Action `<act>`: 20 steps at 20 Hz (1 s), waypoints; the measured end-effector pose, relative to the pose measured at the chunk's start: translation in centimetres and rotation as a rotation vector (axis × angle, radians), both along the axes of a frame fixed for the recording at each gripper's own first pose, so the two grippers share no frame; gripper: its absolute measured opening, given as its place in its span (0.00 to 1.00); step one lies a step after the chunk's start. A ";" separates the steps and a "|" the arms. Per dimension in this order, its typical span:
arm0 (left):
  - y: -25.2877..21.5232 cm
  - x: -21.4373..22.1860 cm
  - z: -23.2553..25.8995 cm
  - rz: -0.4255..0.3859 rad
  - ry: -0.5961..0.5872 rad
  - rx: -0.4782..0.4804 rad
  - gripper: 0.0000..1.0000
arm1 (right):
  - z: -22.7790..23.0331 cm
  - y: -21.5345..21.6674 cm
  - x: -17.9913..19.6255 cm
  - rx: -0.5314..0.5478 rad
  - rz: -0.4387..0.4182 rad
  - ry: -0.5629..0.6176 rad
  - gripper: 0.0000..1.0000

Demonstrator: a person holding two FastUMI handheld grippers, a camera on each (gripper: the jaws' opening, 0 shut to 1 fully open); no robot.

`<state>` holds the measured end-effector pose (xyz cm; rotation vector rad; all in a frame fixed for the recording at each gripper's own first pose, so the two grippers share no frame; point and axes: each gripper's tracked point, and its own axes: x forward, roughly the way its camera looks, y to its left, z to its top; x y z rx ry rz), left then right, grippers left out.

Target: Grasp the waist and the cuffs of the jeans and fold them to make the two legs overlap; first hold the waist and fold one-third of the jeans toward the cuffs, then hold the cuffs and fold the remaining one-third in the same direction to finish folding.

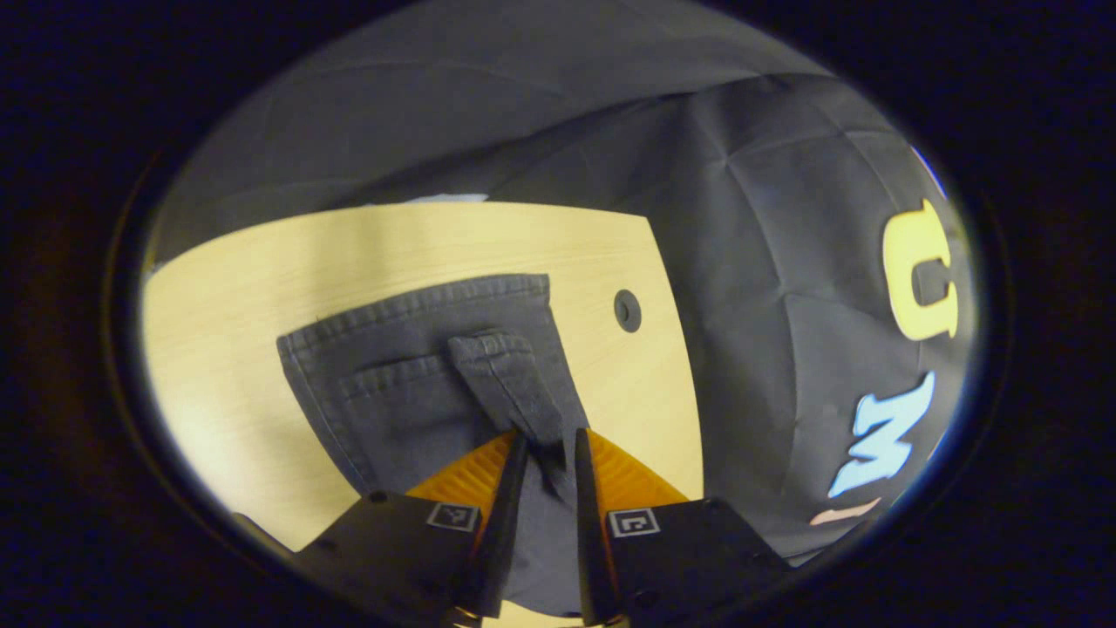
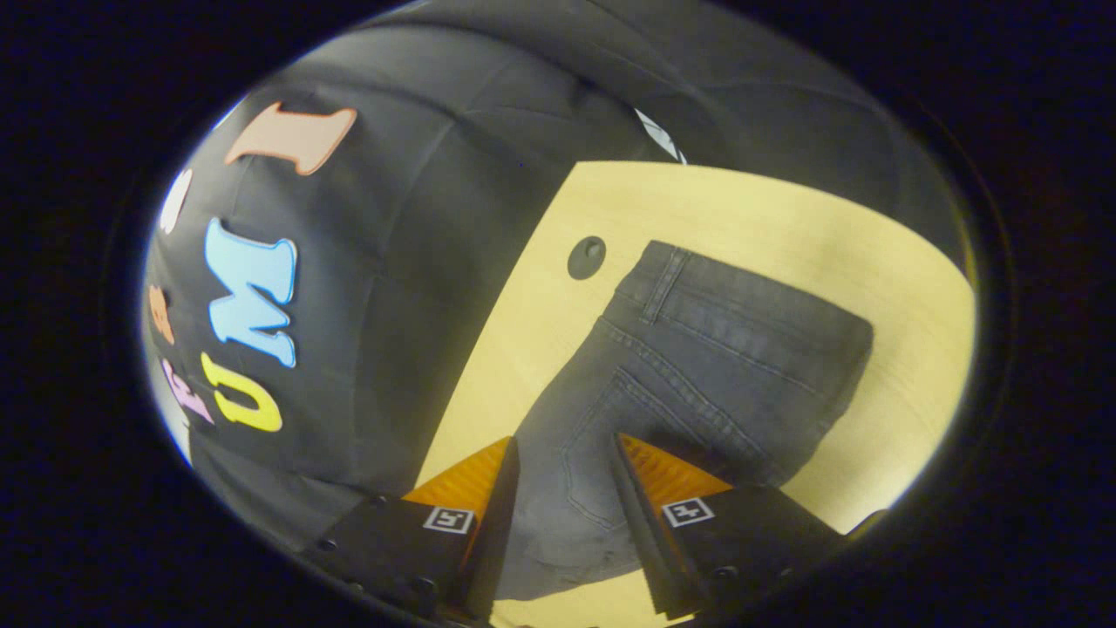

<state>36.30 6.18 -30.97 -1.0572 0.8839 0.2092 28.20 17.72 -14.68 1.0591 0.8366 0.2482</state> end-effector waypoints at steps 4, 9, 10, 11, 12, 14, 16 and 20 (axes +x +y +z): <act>0.7 -1.6 3.2 -0.102 -0.112 0.214 0.82 | 0.8 -3.7 -2.8 -0.119 -0.127 -0.051 0.82; -0.7 -4.4 6.7 -0.165 -0.230 0.399 1.00 | -2.5 -6.1 -6.0 -0.190 -0.294 -0.010 0.86; -1.3 -5.0 7.6 -0.170 -0.243 0.422 0.98 | -3.6 -6.2 -6.1 -0.199 -0.305 0.004 0.85; -2.2 -5.4 8.3 -0.187 -0.263 0.433 0.98 | -4.8 -6.2 -5.9 -0.214 -0.317 0.022 0.86; -2.7 -6.0 9.1 -0.194 -0.271 0.453 0.99 | -5.9 -6.5 -5.6 -0.228 -0.330 0.037 0.86; -3.7 -6.6 10.5 -0.199 -0.299 0.488 0.99 | -7.4 -6.5 -4.9 -0.225 -0.351 0.074 0.86; -4.7 -7.2 11.2 -0.218 -0.311 0.515 0.98 | -8.0 -5.9 -3.8 -0.196 -0.364 0.098 0.86; -7.1 -8.3 12.4 -0.243 -0.334 0.491 0.98 | -8.5 -5.2 -2.4 -0.181 -0.424 0.115 0.86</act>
